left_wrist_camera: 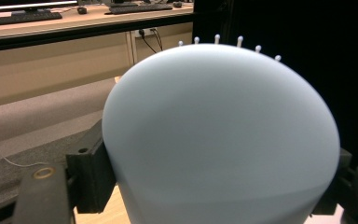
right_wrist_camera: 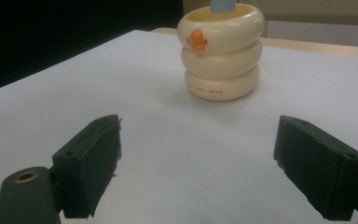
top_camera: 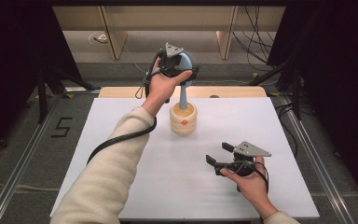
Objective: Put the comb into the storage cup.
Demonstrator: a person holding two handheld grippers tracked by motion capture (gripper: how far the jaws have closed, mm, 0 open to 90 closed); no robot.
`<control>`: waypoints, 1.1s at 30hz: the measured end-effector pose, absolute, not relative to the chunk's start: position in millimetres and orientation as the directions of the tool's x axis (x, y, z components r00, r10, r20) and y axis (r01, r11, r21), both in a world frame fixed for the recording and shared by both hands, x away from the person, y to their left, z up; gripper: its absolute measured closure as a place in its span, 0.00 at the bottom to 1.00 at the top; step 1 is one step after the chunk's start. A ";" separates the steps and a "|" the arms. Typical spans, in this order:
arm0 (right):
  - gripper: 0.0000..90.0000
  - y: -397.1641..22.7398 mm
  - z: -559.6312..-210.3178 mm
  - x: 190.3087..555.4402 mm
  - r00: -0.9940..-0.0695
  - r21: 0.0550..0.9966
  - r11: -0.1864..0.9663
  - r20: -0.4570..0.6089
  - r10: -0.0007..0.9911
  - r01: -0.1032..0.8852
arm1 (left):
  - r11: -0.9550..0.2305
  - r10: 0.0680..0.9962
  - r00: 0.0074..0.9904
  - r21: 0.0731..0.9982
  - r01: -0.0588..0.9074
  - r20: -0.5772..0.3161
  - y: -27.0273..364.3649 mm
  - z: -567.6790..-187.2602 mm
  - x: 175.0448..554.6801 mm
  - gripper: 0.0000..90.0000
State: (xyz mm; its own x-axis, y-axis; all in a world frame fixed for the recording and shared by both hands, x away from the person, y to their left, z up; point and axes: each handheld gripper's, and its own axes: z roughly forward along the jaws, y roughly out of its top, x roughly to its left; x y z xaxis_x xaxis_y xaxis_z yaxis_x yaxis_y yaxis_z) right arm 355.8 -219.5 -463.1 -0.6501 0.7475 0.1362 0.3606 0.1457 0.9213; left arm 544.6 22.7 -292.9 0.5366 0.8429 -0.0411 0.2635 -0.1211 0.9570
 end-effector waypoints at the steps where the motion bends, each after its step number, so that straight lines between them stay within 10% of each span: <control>1: 0.18 -219.6 -463.0 355.8 -0.649 0.921 0.144 0.138 0.748 0.362 | -0.121 0.843 0.537 0.957 0.264 -0.042 22.6 -293.1 544.7 0.23; 33: 0.18 -218.5 -464.4 355.8 -0.652 0.919 0.148 0.139 0.745 0.366 | -0.148 0.838 0.543 0.938 0.312 -0.048 19.5 -322.0 541.9 0.23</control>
